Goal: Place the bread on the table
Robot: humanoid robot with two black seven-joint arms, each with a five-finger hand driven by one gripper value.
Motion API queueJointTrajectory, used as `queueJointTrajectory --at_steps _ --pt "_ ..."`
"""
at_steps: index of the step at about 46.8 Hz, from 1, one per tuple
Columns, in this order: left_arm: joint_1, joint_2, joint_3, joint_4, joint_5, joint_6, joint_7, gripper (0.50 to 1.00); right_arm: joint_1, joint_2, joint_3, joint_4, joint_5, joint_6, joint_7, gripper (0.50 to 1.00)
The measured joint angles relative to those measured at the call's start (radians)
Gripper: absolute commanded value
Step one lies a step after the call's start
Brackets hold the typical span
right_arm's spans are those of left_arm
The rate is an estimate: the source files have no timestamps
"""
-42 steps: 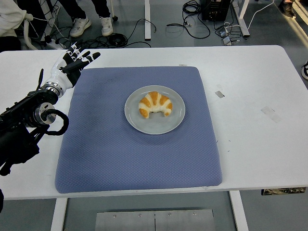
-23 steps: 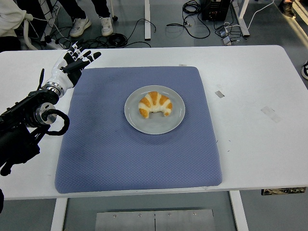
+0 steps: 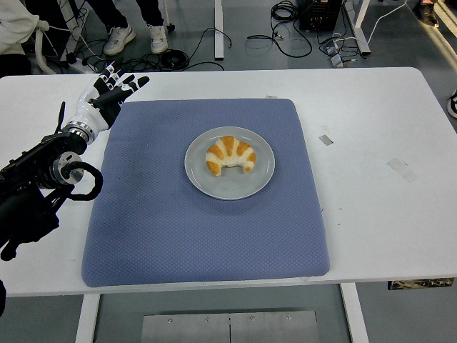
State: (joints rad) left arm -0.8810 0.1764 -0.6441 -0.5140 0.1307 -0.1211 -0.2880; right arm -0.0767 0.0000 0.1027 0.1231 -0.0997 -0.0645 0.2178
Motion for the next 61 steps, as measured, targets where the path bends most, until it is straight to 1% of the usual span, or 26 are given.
queueJointTrajectory --at_steps 13,20,32,36,42,44,49,55,58,61 --pt "0.002 0.008 -0.056 0.000 -0.029 -0.013 -0.001 0.984 0.000 0.000 0.000 0.000 0.000 0.000 0.000 1.000" --pt "0.001 0.005 -0.045 0.001 -0.025 -0.014 -0.016 0.984 0.000 0.000 0.000 0.000 0.000 0.000 0.000 1.000" --pt "0.000 0.002 -0.065 0.009 -0.030 -0.013 -0.019 0.981 0.000 0.000 0.000 0.000 0.000 0.000 0.000 1.000" --pt "0.000 0.006 -0.081 -0.007 -0.034 -0.013 -0.045 0.983 0.000 0.000 0.000 0.000 0.000 0.000 0.000 1.000" --pt "0.001 0.026 -0.095 -0.015 -0.034 -0.017 -0.128 0.983 0.000 0.000 0.000 0.001 0.000 0.000 0.000 1.000" --pt "0.002 0.038 -0.096 -0.016 -0.033 -0.023 -0.145 0.983 0.000 0.000 0.000 0.000 0.000 0.000 0.000 1.000" --pt "0.006 0.047 -0.098 -0.037 -0.032 -0.068 -0.162 0.983 0.000 0.000 0.000 0.000 0.000 0.000 0.000 1.000" --pt "0.012 0.039 -0.089 -0.046 -0.033 -0.085 -0.164 0.981 0.000 0.000 0.000 0.000 0.000 0.000 0.000 1.000" --pt "0.014 0.038 -0.082 -0.046 -0.031 -0.068 -0.160 0.981 0.000 0.000 0.000 0.001 0.000 0.000 0.000 1.000" --pt "0.012 0.037 -0.060 -0.041 -0.021 -0.015 -0.151 0.980 0.000 0.000 0.000 0.000 0.000 0.000 0.000 1.000"
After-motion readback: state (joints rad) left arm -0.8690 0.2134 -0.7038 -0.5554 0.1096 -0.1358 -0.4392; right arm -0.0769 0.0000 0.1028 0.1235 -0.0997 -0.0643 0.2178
